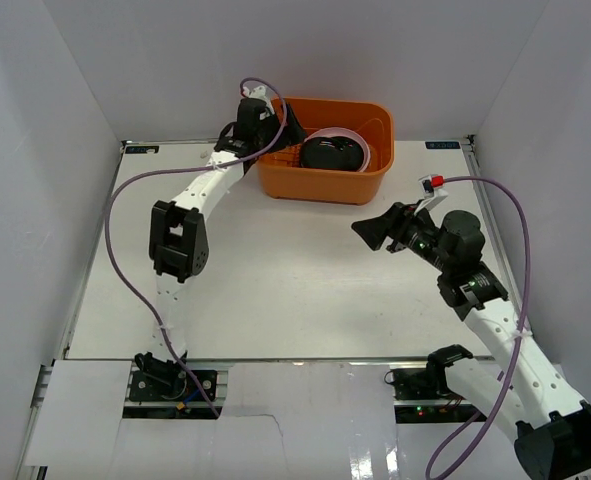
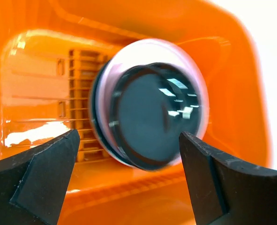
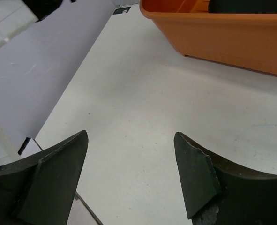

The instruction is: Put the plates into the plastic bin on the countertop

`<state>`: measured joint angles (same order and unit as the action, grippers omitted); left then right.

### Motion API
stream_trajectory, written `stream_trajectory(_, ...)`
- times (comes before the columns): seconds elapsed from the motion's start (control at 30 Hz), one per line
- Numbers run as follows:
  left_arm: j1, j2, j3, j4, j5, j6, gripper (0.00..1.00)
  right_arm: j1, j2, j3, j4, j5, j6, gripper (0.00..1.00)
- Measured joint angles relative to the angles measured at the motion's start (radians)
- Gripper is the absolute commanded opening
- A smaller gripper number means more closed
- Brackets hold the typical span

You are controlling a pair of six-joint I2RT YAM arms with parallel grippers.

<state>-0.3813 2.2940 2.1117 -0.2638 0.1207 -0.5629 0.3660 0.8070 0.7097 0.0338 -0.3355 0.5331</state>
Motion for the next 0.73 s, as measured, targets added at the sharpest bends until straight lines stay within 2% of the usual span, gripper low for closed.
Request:
stream_trajectory(0.07, 0.000, -0.076, -0.042, 0.007, 0.018, 0.010, 0.98, 0.002, 0.007, 0.000, 0.002, 0.016, 0.002, 0.96)
stream_trajectory(0.1, 0.000, -0.130, -0.082, 0.015, 0.024, 0.014, 0.98, 0.003, 0.010, 0.000, 0.003, 0.025, 0.002, 0.90)
stream_trajectory(0.3, -0.008, -0.664, -0.534, 0.126, 0.053, 0.037, 0.98, 0.005, 0.019, 0.081, -0.104, 0.154, -0.088, 0.90)
stream_trajectory(0.43, -0.014, -1.026, -0.799, 0.167, 0.056, 0.066, 0.98, 0.005, -0.062, 0.129, -0.122, 0.283, -0.143, 0.90)
stream_trajectory(0.53, -0.017, -1.258, -0.941, 0.148, 0.051, 0.097, 0.98, 0.005, -0.156, 0.128, -0.124, 0.361, -0.171, 0.90)
stream_trajectory(0.73, -0.016, -1.581, -1.145, -0.001, 0.009, 0.150, 0.98, 0.005, -0.249, 0.110, -0.129, 0.441, -0.196, 0.90)
